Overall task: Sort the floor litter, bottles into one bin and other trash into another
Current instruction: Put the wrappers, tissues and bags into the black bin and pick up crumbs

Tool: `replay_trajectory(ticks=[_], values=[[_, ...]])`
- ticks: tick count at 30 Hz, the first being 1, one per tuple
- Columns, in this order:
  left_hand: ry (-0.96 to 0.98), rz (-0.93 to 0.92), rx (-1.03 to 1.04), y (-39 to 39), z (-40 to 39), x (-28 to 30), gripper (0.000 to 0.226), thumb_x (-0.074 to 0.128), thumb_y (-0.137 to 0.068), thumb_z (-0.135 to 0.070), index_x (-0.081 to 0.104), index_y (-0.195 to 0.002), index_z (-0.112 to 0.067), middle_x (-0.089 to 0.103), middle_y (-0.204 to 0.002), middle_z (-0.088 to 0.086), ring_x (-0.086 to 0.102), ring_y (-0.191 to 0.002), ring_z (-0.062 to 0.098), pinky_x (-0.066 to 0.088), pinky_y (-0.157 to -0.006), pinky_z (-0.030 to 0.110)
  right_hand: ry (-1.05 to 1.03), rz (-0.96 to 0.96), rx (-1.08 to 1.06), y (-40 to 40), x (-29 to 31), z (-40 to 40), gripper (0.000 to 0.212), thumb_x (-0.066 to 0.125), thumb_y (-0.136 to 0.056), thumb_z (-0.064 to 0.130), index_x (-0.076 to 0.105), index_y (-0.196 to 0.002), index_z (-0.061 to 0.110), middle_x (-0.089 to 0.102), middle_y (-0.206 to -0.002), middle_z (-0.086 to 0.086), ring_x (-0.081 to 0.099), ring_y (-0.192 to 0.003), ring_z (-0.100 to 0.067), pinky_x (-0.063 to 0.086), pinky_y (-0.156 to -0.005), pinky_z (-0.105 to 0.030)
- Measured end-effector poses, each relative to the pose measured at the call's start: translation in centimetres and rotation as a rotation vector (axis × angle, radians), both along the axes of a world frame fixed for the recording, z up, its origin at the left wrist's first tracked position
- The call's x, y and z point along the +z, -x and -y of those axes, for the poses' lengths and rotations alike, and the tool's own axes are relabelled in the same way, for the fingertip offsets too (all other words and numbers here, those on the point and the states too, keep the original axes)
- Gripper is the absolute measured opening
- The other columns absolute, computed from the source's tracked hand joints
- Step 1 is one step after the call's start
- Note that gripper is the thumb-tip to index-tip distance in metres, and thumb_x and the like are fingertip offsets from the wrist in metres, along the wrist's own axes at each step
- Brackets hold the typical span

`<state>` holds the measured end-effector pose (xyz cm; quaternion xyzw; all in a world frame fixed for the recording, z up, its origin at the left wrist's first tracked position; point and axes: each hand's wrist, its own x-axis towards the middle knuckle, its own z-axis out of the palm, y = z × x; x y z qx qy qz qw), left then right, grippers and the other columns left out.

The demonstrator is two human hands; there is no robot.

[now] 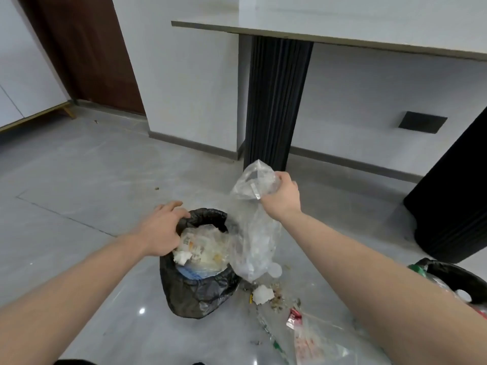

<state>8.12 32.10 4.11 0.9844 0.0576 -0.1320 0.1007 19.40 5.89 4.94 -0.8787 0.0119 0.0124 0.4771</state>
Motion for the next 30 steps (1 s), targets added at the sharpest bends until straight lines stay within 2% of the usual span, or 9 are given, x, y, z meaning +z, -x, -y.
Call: replay_trajectory(ticks=[2, 4, 6, 9, 12, 14, 18, 24, 30], values=[[0.03, 0.001, 0.071, 0.2, -1.4, -0.2, 0.069, 0.054, -0.082, -0.003, 0.045, -0.146, -0.027, 0.022, -0.165, 0.002, 0.023, -0.15, 0.03, 0.029, -0.119, 0.042, -0.087, 0.1, -0.035, -0.5, 0.1, -3.5, 0.065, 0.076, -0.08, 0.031, 0.042, -0.135, 0.036, 0.039, -0.132, 0.003, 0.055, -0.103, -0.019, 0.057, -0.083, -0.038], [0.054, 0.019, 0.127, 0.3, -2.6, -0.4, 0.068, 0.054, -0.082, -0.003, 0.046, -0.145, -0.028, 0.023, -0.164, 0.001, 0.023, -0.149, 0.03, 0.03, -0.118, 0.043, -0.024, 0.214, 0.027, 0.0, -0.7, -6.1, 0.068, 0.072, -0.08, 0.018, 0.041, -0.138, 0.038, 0.035, -0.136, 0.004, 0.047, -0.117, -0.022, 0.053, -0.095, -0.042], [0.059, 0.043, 0.163, 0.3, -3.3, -0.6, 0.068, 0.054, -0.082, -0.003, 0.047, -0.146, -0.027, 0.024, -0.164, -0.001, 0.023, -0.149, 0.029, 0.031, -0.118, 0.042, 0.154, 0.298, 0.19, 1.0, -2.7, -7.7, 0.073, 0.071, -0.081, 0.01, 0.04, -0.142, 0.037, 0.029, -0.144, 0.003, 0.034, -0.129, -0.023, 0.048, -0.103, -0.043], [0.048, 0.071, 0.172, 0.4, -3.5, -0.8, 0.068, 0.052, -0.081, -0.003, 0.048, -0.145, -0.026, 0.026, -0.163, -0.001, 0.027, -0.147, 0.028, 0.032, -0.116, 0.038, 0.482, 0.338, 0.415, 3.0, -6.5, -8.4, 0.079, 0.074, -0.088, 0.021, 0.027, -0.15, 0.037, 0.015, -0.156, -0.004, 0.019, -0.142, -0.03, 0.038, -0.112, -0.05], [0.044, 0.087, 0.177, 0.3, -3.7, -0.8, 0.067, 0.052, -0.081, -0.004, 0.049, -0.144, -0.027, 0.028, -0.161, -0.003, 0.029, -0.145, 0.026, 0.035, -0.114, 0.039, 0.736, 0.323, 0.558, 4.2, -9.9, -8.4, 0.09, 0.071, -0.089, 0.026, 0.011, -0.155, 0.037, 0.008, -0.16, -0.009, 0.016, -0.144, -0.034, 0.036, -0.111, -0.053], [0.041, 0.091, 0.178, 0.2, -3.8, -0.9, 0.068, 0.052, -0.081, -0.004, 0.049, -0.144, -0.028, 0.028, -0.161, -0.003, 0.028, -0.145, 0.025, 0.036, -0.114, 0.039, 0.821, 0.286, 0.653, 4.5, -11.7, -8.2, 0.094, 0.066, -0.085, 0.019, 0.008, -0.157, 0.035, 0.005, -0.161, -0.008, 0.014, -0.144, -0.036, 0.036, -0.111, -0.051], [0.04, 0.089, 0.17, -0.1, -3.7, -1.0, 0.069, 0.051, -0.08, -0.004, 0.049, -0.144, -0.028, 0.028, -0.161, -0.003, 0.027, -0.146, 0.024, 0.036, -0.114, 0.04, 0.832, 0.078, 0.787, 4.3, -14.2, -8.6, 0.091, 0.054, -0.084, 0.037, 0.005, -0.159, 0.034, -0.001, -0.164, -0.003, 0.001, -0.15, -0.033, 0.021, -0.12, -0.05], [0.067, 0.063, 0.112, -1.0, -3.0, -1.7, 0.071, 0.05, -0.079, -0.002, 0.047, -0.145, -0.029, 0.026, -0.162, -0.004, 0.024, -0.147, 0.022, 0.032, -0.117, 0.039, 0.894, -0.178, 0.836, 4.0, -17.1, -10.7, 0.078, 0.034, -0.092, 0.046, 0.001, -0.161, 0.029, -0.007, -0.169, -0.005, -0.002, -0.154, -0.033, 0.009, -0.123, -0.054], [0.079, 0.083, 0.048, -2.1, -2.0, -2.4, 0.074, 0.051, -0.078, -0.002, 0.047, -0.146, -0.03, 0.025, -0.163, -0.005, 0.021, -0.148, 0.02, 0.028, -0.118, 0.034, 0.924, -0.327, 0.812, 4.0, -19.0, -12.7, 0.074, 0.028, -0.096, 0.045, 0.005, -0.162, 0.021, -0.008, -0.169, -0.006, -0.002, -0.155, -0.033, 0.004, -0.123, -0.053]])
